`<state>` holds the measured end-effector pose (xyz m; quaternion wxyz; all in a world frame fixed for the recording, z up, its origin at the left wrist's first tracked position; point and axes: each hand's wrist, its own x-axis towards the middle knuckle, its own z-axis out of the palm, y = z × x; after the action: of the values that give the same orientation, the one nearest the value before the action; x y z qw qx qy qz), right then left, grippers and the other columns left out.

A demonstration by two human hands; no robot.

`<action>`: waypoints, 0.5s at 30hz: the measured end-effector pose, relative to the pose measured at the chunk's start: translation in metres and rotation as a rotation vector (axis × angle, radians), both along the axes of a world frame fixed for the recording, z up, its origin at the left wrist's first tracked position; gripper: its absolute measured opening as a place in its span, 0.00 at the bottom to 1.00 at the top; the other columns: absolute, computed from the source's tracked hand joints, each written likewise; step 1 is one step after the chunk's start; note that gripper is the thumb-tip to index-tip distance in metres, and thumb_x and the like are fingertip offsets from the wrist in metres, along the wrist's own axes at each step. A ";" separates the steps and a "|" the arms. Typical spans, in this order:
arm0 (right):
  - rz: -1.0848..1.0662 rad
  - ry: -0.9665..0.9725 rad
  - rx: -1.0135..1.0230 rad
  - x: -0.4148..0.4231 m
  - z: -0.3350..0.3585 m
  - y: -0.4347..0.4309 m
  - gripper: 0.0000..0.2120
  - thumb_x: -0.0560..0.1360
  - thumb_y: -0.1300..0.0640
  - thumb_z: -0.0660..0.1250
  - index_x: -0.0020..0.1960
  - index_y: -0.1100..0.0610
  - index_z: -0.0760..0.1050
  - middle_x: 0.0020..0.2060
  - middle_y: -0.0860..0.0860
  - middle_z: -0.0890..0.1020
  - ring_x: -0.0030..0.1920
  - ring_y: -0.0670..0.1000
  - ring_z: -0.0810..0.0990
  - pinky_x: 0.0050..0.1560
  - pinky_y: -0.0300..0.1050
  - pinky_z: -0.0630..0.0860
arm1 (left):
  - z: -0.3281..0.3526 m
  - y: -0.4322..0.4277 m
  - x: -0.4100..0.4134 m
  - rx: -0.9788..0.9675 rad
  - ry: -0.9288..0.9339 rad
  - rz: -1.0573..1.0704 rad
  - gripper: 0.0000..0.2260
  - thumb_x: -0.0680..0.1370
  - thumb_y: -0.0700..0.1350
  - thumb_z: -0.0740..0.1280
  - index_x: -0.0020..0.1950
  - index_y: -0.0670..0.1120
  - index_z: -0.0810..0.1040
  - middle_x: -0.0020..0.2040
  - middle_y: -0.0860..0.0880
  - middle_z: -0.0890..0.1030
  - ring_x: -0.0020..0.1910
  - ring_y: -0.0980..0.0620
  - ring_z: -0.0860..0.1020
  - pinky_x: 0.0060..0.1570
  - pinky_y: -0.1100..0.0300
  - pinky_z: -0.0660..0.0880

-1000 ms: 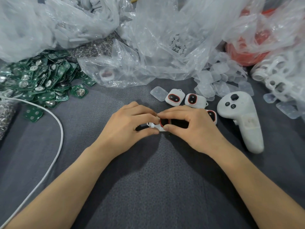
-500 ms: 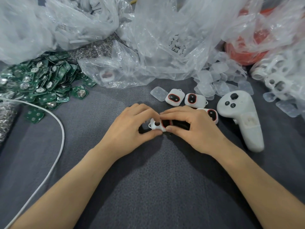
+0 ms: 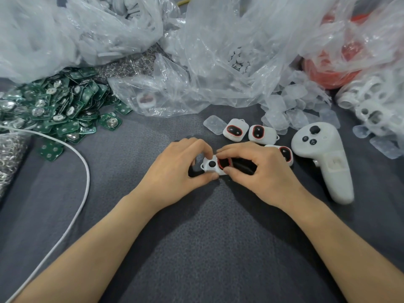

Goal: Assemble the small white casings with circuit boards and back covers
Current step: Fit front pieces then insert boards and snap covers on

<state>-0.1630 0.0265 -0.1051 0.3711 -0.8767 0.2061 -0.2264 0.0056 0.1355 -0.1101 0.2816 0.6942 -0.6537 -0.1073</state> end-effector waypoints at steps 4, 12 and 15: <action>0.001 0.002 0.011 0.001 0.002 0.001 0.14 0.70 0.65 0.73 0.54 0.55 0.82 0.52 0.42 0.81 0.56 0.40 0.78 0.61 0.33 0.71 | 0.000 0.000 0.000 -0.022 -0.025 -0.032 0.11 0.72 0.50 0.74 0.51 0.49 0.79 0.49 0.52 0.78 0.42 0.61 0.68 0.49 0.69 0.63; -0.010 0.026 0.036 0.000 0.002 0.000 0.14 0.70 0.65 0.73 0.54 0.53 0.82 0.51 0.41 0.81 0.56 0.39 0.77 0.60 0.31 0.70 | -0.002 0.000 0.002 -0.071 -0.001 -0.058 0.09 0.72 0.48 0.75 0.51 0.49 0.82 0.51 0.51 0.80 0.44 0.57 0.72 0.47 0.59 0.68; -0.023 0.032 0.038 0.000 0.001 0.000 0.14 0.70 0.64 0.73 0.54 0.53 0.82 0.50 0.38 0.80 0.56 0.38 0.77 0.60 0.28 0.68 | -0.003 0.001 0.001 -0.095 0.021 -0.051 0.09 0.72 0.47 0.75 0.50 0.48 0.83 0.51 0.52 0.81 0.44 0.59 0.72 0.47 0.59 0.70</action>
<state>-0.1631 0.0264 -0.1038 0.3818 -0.8705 0.2263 -0.2128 0.0071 0.1360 -0.1127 0.3184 0.6621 -0.6724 -0.0907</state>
